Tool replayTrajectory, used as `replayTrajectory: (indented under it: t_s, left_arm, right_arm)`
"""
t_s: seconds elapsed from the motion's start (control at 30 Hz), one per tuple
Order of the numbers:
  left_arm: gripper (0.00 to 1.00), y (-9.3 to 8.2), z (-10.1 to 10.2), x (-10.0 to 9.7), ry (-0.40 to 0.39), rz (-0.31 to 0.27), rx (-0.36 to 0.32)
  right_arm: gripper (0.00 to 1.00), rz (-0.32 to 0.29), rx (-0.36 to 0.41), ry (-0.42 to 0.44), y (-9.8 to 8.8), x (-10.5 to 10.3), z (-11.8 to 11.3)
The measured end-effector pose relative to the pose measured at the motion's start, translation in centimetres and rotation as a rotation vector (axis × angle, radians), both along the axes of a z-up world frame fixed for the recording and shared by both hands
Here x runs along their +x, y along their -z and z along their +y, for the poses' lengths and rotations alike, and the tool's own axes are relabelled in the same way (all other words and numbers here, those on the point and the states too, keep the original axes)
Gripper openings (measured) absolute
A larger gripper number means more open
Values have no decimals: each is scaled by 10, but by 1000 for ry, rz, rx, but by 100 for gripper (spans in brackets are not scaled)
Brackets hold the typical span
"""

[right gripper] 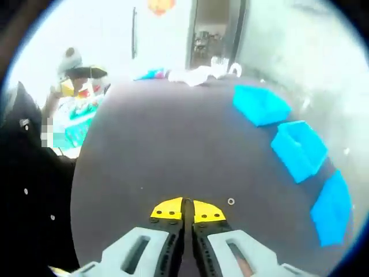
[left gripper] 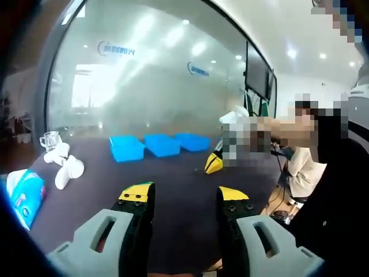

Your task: Sort the screws, nuts, and washers into the corresponding bins

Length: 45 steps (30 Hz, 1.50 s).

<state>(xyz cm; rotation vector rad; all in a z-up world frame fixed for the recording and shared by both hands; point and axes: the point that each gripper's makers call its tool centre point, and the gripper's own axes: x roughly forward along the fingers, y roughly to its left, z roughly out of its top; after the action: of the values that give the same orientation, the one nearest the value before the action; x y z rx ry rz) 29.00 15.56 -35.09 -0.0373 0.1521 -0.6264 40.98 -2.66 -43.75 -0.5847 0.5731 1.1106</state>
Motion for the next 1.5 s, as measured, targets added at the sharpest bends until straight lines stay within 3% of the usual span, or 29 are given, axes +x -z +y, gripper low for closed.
replayTrajectory:
  t_s: [0.1,0.3,0.4,0.8,1.0,1.27,1.5]
  left_arm:
    - [42,-2,0,0,-1,-5,1]
    - [42,-6,0,1,-11,-13,-6]
    - [42,-7,-1,1,-12,-17,-10]
    - [42,-10,-6,0,-9,-27,-13]
    - [42,-11,-6,0,-9,-31,-14]
    - [43,-11,-2,0,-19,-35,-8]
    - [43,-12,2,3,-30,-38,-7]
  right_arm:
    - [1,-121,61,16,-13,1,-2]
    - [1,-233,284,103,-46,-10,-7]
    - [1,-241,419,165,-61,-16,-13]
    - [1,-432,680,339,-112,-24,-49]
    - [1,-471,684,375,-121,-18,-54]
    - [1,-494,699,432,-133,8,-56]
    - [1,-522,660,493,-144,54,-50]
